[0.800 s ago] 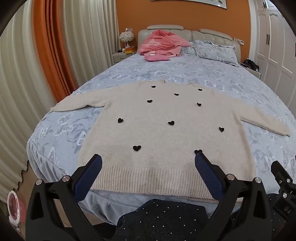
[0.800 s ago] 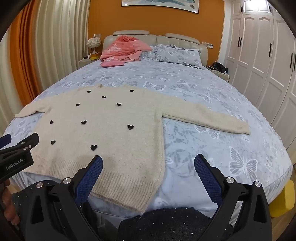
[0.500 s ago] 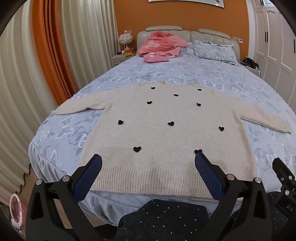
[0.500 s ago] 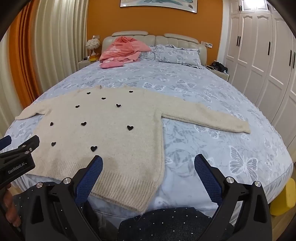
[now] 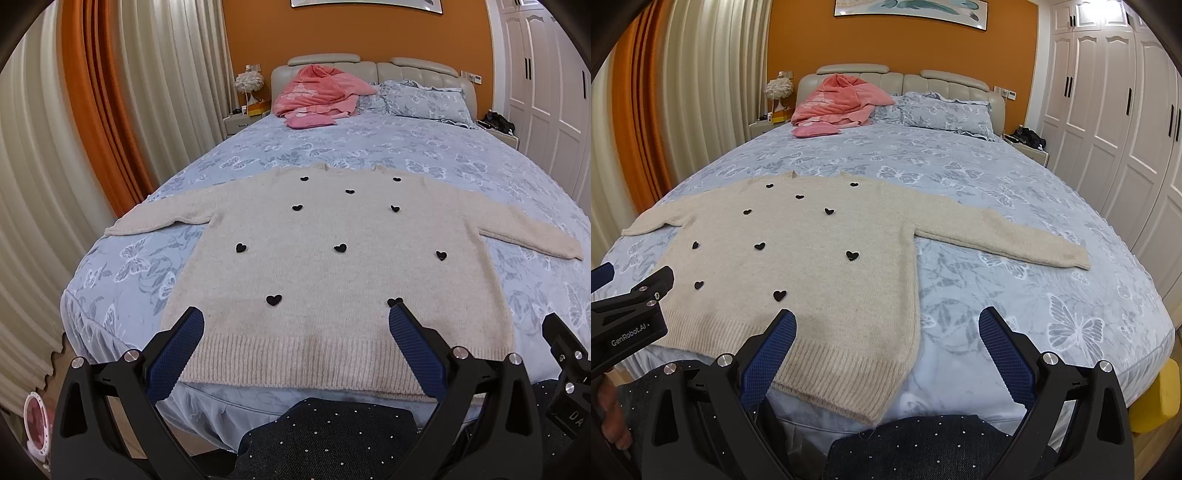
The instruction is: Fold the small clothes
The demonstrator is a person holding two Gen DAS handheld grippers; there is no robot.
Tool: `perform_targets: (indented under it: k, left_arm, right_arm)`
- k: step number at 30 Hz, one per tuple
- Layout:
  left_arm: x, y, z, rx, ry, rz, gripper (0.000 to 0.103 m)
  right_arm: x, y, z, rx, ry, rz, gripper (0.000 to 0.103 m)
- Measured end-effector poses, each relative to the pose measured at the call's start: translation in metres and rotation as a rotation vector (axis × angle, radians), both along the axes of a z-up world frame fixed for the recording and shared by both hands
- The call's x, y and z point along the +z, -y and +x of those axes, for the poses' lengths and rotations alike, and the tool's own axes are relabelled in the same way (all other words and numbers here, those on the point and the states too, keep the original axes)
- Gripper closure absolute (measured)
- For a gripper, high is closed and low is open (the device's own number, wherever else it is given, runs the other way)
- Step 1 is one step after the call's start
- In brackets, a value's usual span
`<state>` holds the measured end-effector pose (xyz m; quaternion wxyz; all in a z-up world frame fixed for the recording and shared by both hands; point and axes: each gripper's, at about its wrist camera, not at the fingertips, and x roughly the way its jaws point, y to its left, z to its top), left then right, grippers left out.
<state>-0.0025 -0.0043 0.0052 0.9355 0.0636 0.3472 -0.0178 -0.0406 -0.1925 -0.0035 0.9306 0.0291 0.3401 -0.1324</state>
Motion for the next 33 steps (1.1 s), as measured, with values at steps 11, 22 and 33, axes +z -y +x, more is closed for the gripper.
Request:
perform_targets:
  k: [11,22,33]
  left_arm:
    - [0.0001,0.0008,-0.0011,0.001,0.002,0.004,0.005]
    - [0.0032,-0.0011,-0.0019,-0.003,0.008,0.017,0.005]
    - [0.0038,-0.0009,-0.0018,-0.001,0.009,0.019,0.005]
  right_arm:
    - [-0.0003,-0.0015,-0.0017,0.001,0.001,-0.009,0.005]
    - [-0.0002,-0.001,-0.002,0.002,0.002,-0.009,0.005]
    - [-0.0002,-0.0005,-0.0019,0.003,0.002,-0.008,0.005]
